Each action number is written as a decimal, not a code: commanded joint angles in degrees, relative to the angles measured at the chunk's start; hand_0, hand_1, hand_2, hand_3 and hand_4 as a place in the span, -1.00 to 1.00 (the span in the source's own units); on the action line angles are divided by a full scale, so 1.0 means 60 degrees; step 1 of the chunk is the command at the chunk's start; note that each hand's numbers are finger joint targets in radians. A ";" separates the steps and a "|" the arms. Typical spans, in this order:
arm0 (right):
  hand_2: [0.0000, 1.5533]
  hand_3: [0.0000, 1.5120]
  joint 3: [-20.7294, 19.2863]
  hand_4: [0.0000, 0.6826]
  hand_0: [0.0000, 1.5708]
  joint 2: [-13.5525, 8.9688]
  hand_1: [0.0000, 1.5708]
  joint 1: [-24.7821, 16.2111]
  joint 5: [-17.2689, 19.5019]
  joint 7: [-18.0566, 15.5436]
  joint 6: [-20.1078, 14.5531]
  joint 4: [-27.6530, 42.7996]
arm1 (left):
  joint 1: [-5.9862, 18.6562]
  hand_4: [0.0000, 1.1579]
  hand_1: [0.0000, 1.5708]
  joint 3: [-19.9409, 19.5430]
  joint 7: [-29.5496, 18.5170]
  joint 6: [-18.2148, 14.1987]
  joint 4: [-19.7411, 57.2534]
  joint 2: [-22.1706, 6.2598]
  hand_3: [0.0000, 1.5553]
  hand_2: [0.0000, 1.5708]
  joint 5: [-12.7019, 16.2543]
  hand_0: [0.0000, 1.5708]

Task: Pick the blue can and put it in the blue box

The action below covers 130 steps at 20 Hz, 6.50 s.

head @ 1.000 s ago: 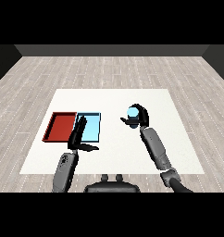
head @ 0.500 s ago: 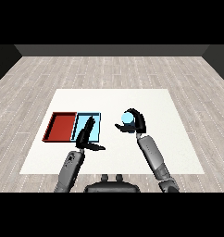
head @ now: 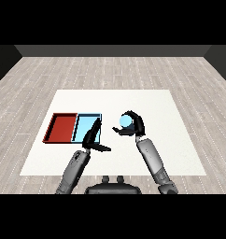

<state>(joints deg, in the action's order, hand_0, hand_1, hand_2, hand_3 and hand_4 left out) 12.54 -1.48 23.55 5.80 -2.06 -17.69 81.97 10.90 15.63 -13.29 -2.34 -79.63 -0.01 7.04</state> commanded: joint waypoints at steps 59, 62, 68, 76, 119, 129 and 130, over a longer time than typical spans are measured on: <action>0.85 0.85 0.2327 0.86 0.86 0.0243 0.86 0.0573 -0.3622 -0.1667 -0.1458 -0.0501 | 0.2788 0.41 1.00 0.2929 -0.2482 -0.3051 0.4027 -0.0003 0.88 1.00 0.5207 1.00; 0.85 0.84 0.3135 0.81 0.84 0.0243 0.84 -0.0095 -0.3341 -0.1618 -0.2161 0.0344 | 0.2942 0.58 1.00 0.2326 -0.2155 -0.2671 0.3978 -0.0004 0.93 1.00 0.4733 1.00; 0.73 0.71 0.2312 0.39 0.64 -0.0163 0.64 0.0202 -0.4115 -0.1450 -0.1002 0.0184 | 0.3532 0.89 1.00 0.3064 -0.3897 -0.2991 0.4816 -0.0003 0.96 1.00 0.5790 1.00; -1.00 -1.00 0.2477 -1.00 -1.00 0.0241 -1.00 0.0145 -0.2683 -0.0829 -0.0785 0.0017 | 0.3479 0.94 1.00 0.3238 -0.4211 -0.3100 0.4962 0.0001 0.97 1.00 0.5828 1.00; -1.00 -1.00 -0.1380 -1.00 -1.00 -0.0290 -1.00 -0.2762 -0.5359 -0.2823 0.1367 0.1185 | 0.5889 0.58 -0.17 0.2435 0.2349 -0.4368 1.1455 -0.2047 -0.70 -0.25 0.1896 -0.17; -1.00 -1.00 -0.1941 -1.00 -1.00 -0.0723 -1.00 -0.2517 -0.5391 -0.2667 0.1590 0.0669 | 0.6615 -0.19 -0.70 0.1314 0.2311 -0.4530 1.3085 -0.1423 -1.00 -1.00 0.2236 -0.70; -1.00 -1.00 -0.1569 -1.00 -1.00 -0.0374 -1.00 -0.3107 -0.5158 -0.3165 0.1586 0.0934 | 0.6660 -1.00 -1.00 0.1355 0.2636 -0.3687 1.3091 -0.1908 -1.00 -1.00 0.2223 -1.00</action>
<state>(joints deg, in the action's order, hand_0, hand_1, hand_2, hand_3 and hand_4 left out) 2.09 -4.83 7.67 -25.93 -19.67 -8.22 85.99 47.92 23.97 -0.77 -29.50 -4.13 -9.40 21.27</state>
